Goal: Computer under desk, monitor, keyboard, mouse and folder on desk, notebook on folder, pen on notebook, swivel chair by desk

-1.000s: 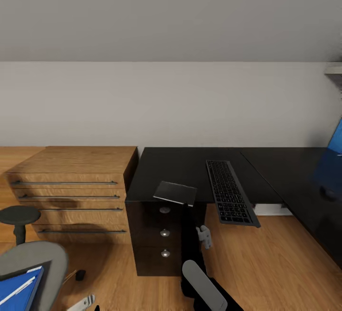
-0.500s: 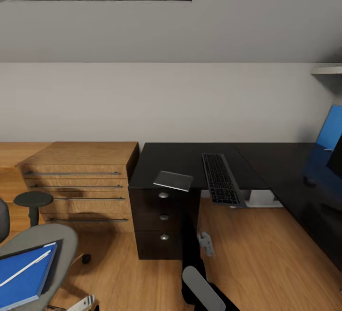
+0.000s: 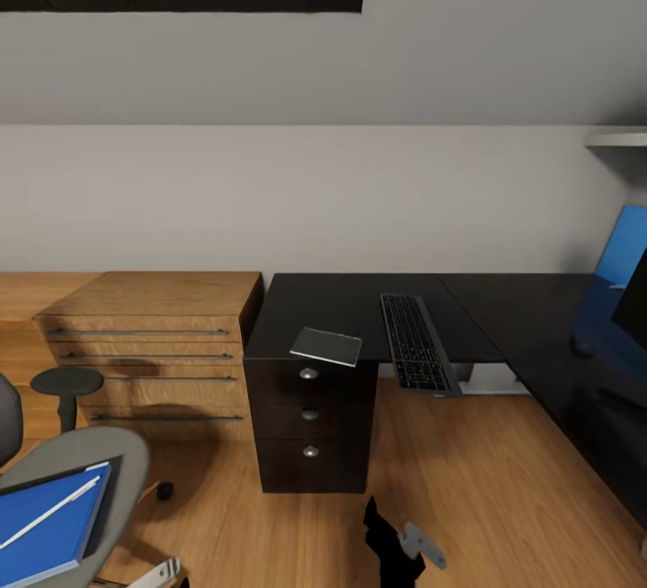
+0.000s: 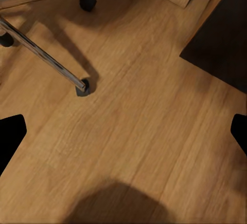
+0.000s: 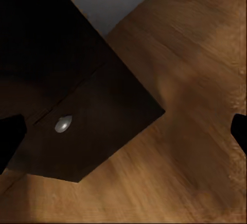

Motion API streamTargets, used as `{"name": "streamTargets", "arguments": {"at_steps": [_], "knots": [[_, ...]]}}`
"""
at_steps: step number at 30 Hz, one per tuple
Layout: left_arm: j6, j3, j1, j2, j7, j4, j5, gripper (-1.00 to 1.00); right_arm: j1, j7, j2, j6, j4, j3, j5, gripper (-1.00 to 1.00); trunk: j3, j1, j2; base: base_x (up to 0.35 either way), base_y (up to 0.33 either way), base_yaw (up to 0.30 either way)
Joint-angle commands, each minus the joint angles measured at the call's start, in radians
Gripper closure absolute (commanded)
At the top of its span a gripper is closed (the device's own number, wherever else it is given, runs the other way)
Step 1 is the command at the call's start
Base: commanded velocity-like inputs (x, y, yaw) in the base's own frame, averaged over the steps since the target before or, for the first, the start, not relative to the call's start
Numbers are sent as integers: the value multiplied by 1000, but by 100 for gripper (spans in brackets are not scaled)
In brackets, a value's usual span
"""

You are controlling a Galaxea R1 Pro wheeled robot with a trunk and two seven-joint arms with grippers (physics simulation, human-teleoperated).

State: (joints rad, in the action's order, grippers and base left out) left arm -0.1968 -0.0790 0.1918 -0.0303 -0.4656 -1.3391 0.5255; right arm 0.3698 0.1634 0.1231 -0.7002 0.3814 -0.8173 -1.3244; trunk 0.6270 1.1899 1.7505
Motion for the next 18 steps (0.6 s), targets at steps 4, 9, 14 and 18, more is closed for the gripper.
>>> {"name": "streamTargets", "arguments": {"at_steps": [4, 9, 14, 18], "knots": [[-3, -3, 0, -1, -7, -2, 6, -100, 1, 10, 1, -9, -145, -13, 21, -100, -12, -15, -28, 0, 0, 0], [-3, -3, 0, 2, -10, 30, 8, -100, 1, 9, 0, -12, -241, -15, 30, -100, -28, -35, -63, 0, 0, 0], [8, -18, 0, 1, -10, 129, 6, -100, 0, 7, -2, -11, -283, -20, 51, -100, -43, -54, -98, 0, 0, 0], [95, -25, 0, -1, -7, 248, 4, -100, 0, 2, -2, -8, -339, -39, 126, -100, -56, -69, -126, 0, 0, 0]]}}
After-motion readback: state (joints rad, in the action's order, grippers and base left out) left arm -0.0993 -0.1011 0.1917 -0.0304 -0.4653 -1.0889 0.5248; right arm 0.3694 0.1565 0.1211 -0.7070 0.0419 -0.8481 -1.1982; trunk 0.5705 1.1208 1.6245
